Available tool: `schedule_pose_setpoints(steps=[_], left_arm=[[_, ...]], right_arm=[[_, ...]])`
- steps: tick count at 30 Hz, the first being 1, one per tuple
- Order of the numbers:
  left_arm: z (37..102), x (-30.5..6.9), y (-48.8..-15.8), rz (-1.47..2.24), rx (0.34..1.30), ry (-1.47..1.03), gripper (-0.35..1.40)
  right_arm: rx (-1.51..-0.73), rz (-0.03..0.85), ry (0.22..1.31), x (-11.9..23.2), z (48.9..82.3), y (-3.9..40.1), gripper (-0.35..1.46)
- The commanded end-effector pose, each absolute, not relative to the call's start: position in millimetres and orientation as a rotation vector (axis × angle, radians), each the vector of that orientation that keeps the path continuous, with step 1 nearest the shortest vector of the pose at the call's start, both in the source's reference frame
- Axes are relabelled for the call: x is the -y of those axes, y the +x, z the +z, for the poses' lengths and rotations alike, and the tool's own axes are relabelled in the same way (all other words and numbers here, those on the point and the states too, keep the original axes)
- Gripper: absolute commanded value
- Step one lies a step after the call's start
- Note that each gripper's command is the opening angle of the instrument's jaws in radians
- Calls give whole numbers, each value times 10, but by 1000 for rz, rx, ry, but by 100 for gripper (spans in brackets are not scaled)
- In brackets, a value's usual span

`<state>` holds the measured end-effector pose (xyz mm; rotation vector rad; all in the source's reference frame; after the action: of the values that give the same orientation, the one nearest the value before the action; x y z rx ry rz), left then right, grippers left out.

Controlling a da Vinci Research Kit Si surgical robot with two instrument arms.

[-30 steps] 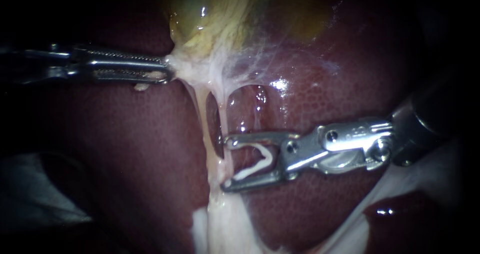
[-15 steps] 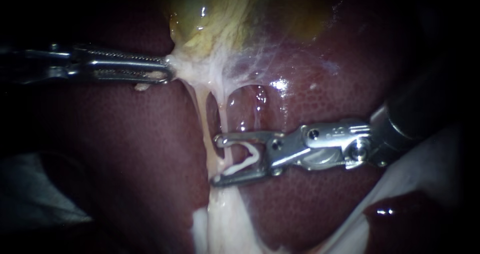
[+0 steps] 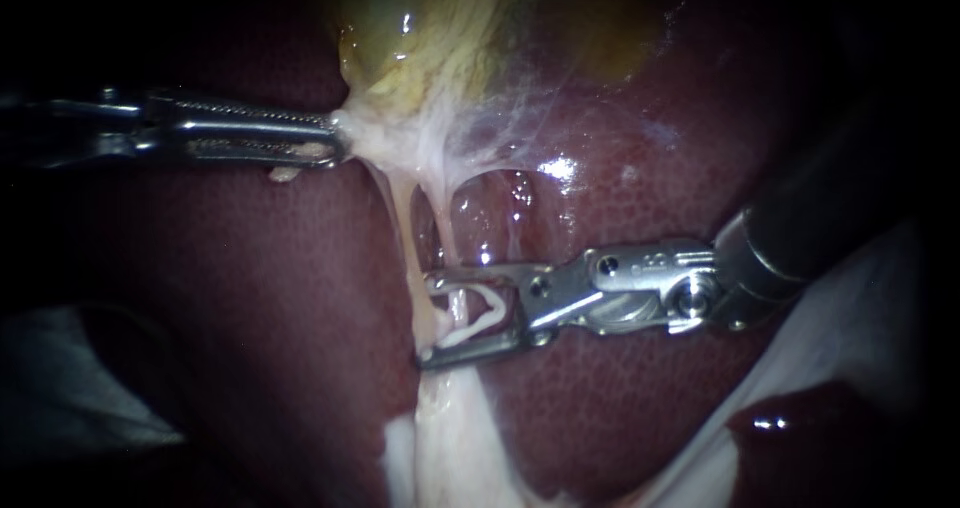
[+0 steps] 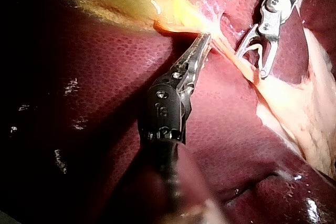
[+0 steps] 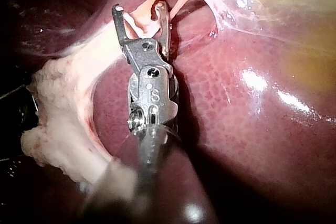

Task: Clipping first clip left tube

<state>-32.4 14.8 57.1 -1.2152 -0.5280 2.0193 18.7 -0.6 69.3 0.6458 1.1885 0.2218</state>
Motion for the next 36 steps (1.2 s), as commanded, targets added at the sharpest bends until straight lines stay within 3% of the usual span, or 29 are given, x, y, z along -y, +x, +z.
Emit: schedule_pose_setpoints(steps=[1, 12, 24, 31, 36], left_arm=[[570, -148, -325, 2019, 528, -1215, -35], [570, -148, -326, 2019, 527, -1214, -35], [570, -148, -325, 2019, 527, -1215, -35], [570, -148, -325, 2019, 527, -1215, -35], [570, -148, -325, 2019, 528, -1215, -35]], right_arm=[[-1192, 211, 652, 7, 692, 189, 49], [-1223, 159, 705, 12, 681, 216, 48], [-1230, 139, 733, 31, 654, 216, 45], [-1231, 150, 733, 31, 646, 213, 30], [-1231, 156, 727, 28, 644, 210, 6]])
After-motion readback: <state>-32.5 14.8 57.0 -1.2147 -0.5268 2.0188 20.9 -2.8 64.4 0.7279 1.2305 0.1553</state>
